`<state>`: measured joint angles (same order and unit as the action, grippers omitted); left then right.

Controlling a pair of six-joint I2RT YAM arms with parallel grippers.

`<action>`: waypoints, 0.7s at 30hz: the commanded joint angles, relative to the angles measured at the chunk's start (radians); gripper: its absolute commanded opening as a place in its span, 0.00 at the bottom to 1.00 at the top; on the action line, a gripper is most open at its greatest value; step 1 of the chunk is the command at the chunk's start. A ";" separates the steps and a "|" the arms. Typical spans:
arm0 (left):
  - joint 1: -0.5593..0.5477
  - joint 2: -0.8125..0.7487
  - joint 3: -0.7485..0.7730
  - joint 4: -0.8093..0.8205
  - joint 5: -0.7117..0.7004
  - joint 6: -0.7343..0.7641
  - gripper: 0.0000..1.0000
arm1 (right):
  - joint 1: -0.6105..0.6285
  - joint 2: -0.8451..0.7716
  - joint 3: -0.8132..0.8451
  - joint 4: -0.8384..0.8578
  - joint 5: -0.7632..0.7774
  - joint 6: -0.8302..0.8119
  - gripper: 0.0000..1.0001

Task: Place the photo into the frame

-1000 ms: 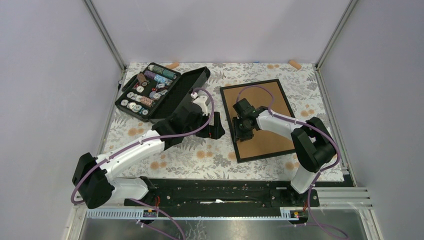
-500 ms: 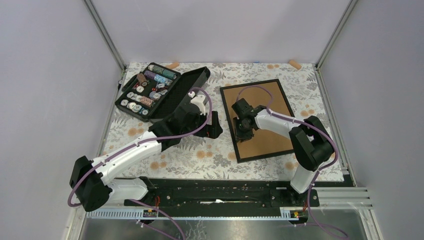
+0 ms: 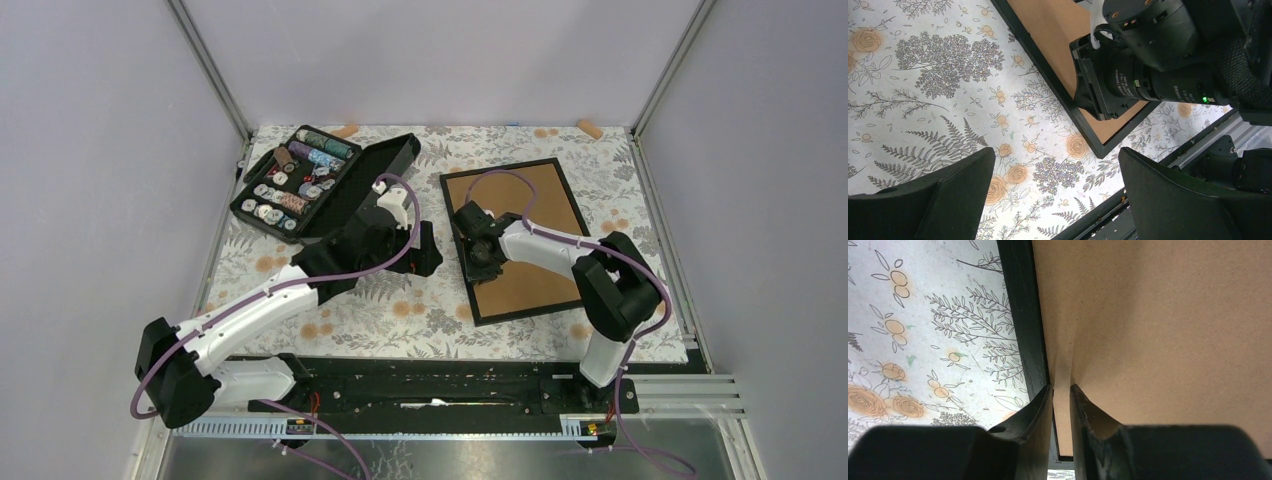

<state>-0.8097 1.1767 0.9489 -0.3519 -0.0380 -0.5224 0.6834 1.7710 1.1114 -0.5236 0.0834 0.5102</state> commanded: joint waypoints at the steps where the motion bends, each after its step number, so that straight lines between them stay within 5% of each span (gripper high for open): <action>1: 0.008 -0.042 0.030 0.015 -0.027 0.021 0.99 | 0.024 0.107 -0.025 -0.122 0.188 0.026 0.25; 9: 0.010 -0.061 0.025 0.011 -0.029 0.024 0.99 | 0.024 0.152 -0.039 -0.154 0.216 0.042 0.15; 21: 0.015 -0.063 -0.017 0.032 0.008 -0.014 0.99 | 0.009 0.108 -0.129 -0.017 0.150 0.070 0.28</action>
<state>-0.8028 1.1450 0.9463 -0.3641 -0.0444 -0.5217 0.7116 1.7790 1.0931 -0.5182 0.1570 0.5724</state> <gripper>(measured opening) 0.988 0.270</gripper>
